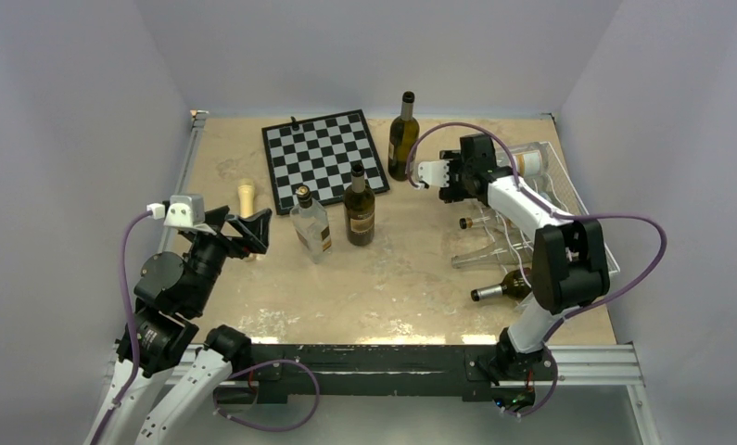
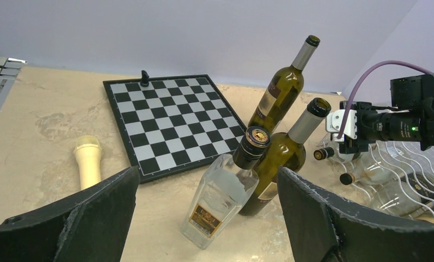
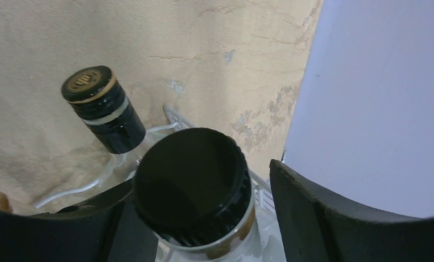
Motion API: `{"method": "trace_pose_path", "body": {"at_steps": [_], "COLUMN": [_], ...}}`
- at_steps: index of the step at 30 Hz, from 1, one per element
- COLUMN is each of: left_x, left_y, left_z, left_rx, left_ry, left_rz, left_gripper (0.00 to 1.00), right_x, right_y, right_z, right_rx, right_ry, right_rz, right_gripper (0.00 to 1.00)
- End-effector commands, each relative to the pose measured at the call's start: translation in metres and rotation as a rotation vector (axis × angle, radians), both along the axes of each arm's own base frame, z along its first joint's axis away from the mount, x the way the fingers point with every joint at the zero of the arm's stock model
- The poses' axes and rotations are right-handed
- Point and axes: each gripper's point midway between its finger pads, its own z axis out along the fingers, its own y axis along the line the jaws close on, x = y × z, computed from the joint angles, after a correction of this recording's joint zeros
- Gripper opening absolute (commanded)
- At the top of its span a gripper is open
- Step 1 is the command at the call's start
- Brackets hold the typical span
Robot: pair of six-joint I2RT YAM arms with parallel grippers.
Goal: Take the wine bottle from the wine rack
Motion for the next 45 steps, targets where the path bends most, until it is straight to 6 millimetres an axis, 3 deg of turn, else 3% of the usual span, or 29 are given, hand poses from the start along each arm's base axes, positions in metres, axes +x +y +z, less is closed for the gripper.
{"method": "trace_pose_path", "body": {"at_steps": [1,8,24,32,45], "left_x": [0.003,0.004,0.0,-0.001,-0.003], "left_y": [0.0,0.0,0.001,0.0,-0.001], "left_z": [0.006,0.004,0.009,0.01,0.012], "left_rx": [0.009,0.012,0.005,0.003,-0.003], "left_ry": [-0.026,-0.021,-0.036,-0.039,-0.043], "left_rz": [0.004,0.009,0.004,-0.008,-0.016], "left_gripper": [1.0,1.0,1.0,1.0,1.0], "right_x": [0.015,0.02,0.006,0.002,-0.034], "right_y": [-0.01,-0.018,-0.026,-0.029,-0.018], "right_z": [0.016,0.023,0.053,0.078,0.136], "right_rx": [-0.021,-0.017,-0.058,-0.078,0.001], "right_ry": [-0.094,-0.116,-0.188,-0.244,-0.342], "right_rz": [-0.016,-0.027,-0.092,-0.121,-0.146], "right_gripper": [0.69,0.61,0.0,0.0,0.0]}}
